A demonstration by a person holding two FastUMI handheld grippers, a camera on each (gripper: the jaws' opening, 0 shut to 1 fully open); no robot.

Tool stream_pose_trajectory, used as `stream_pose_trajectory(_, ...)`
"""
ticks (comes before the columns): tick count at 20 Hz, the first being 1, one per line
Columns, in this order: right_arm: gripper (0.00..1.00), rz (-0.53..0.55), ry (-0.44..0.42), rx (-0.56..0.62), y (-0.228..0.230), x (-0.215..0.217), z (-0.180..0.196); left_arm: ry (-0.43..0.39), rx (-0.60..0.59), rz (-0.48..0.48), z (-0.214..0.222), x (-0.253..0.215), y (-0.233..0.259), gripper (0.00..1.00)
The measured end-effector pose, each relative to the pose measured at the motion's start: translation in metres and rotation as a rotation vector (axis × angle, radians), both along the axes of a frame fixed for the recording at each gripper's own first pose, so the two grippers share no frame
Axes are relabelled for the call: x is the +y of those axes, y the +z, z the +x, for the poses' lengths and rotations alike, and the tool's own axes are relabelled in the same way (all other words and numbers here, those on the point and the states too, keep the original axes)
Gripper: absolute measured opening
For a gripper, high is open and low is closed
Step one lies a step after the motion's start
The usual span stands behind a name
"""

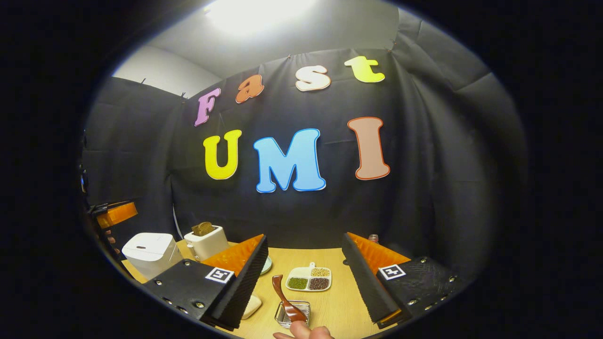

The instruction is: Close the left gripper, press the button to open the rice cooker; take a wooden spoon from the chopstick holder with the right hand, scoop a spoonful of rice and pour it into the rice cooker, then put the wooden spoon back into the chopstick holder.

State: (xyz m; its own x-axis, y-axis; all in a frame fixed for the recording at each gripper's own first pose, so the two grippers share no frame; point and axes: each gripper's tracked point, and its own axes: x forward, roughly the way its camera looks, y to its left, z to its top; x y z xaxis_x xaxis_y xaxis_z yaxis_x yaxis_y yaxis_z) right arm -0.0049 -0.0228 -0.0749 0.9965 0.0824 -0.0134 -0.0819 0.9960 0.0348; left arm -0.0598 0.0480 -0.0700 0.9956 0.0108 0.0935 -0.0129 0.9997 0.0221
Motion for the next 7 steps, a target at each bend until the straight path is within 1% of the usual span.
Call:
stream_pose_trajectory(3, 0.96, -0.002, -0.002, 0.006, -0.0012, 0.0003, -0.0018, 0.008, 0.003, -0.007, -0.0021, 0.0043, -0.0011, 0.98)
stream_pose_trajectory(7, 0.96, -0.010, -0.005, 0.010, -0.0017, -0.0005, -0.0022, 0.008, 0.001, 0.009, -0.0037, 0.0046, -0.0002, 0.99)
